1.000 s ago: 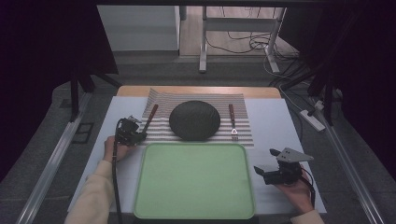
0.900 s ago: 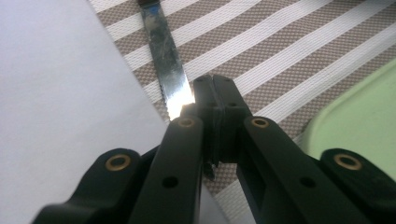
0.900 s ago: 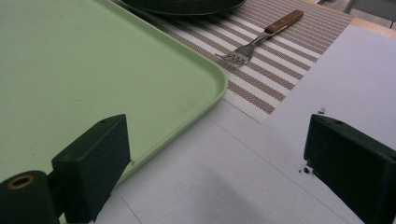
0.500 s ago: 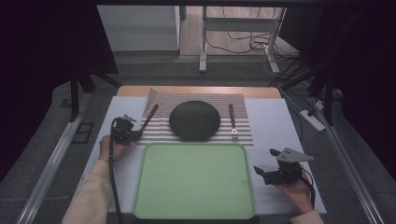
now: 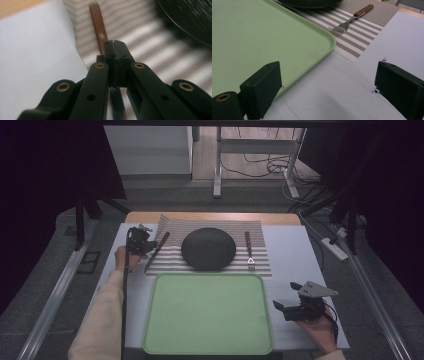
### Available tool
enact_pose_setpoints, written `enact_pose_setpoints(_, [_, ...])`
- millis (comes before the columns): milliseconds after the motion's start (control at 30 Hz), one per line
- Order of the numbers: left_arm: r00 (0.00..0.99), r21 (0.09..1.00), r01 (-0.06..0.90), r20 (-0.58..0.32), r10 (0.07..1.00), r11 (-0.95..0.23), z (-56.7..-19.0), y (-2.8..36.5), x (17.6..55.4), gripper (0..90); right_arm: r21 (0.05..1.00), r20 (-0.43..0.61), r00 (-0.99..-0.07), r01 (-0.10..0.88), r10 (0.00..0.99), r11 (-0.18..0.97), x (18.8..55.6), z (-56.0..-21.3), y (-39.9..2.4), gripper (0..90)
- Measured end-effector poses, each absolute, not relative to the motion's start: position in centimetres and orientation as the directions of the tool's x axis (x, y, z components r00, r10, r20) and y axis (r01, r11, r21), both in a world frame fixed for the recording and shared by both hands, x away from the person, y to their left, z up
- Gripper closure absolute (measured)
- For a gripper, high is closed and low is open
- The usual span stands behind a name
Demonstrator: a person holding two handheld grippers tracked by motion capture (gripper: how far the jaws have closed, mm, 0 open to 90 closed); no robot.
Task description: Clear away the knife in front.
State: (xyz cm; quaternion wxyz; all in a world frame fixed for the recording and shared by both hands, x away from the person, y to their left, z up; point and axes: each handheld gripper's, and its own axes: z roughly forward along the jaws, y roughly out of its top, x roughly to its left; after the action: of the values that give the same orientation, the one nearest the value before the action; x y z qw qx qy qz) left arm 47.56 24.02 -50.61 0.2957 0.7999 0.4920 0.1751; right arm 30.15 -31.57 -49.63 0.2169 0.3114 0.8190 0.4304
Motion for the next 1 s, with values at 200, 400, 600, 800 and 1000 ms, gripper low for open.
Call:
enact_pose_setpoints(200, [0.424,0.602,0.722,0.006,0.905,-0.342,-51.6,23.8,50.8,88.7,0.838,-0.081,-0.702,0.336,0.707,0.43,29.6,-49.8,-32.0,7.3])
enact_pose_setpoints(400, [0.419,0.571,0.75,-0.017,0.908,-0.335,-52.8,23.7,52.4,88.6,0.838,-0.079,-0.716,0.329,0.694,0.435,30.2,-49.9,-31.8,7.3])
enact_pose_setpoints(600, [0.438,0.561,0.748,-0.017,0.899,-0.354,-52.9,22.7,52.3,88.7,0.846,-0.074,-0.721,0.321,0.689,0.427,30.6,-49.8,-31.8,7.3])
enact_pose_setpoints(800, [0.513,0.553,0.718,-0.009,0.858,-0.423,-52.6,20.6,51.5,88.7,0.849,-0.073,-0.725,0.316,0.685,0.424,30.7,-49.8,-31.6,7.4])
enact_pose_setpoints(1000, [0.532,0.551,0.707,-0.004,0.847,-0.442,-52.7,19.9,51.2,88.7,0.843,-0.074,-0.723,0.323,0.687,0.43,30.6,-49.8,-31.7,7.3])
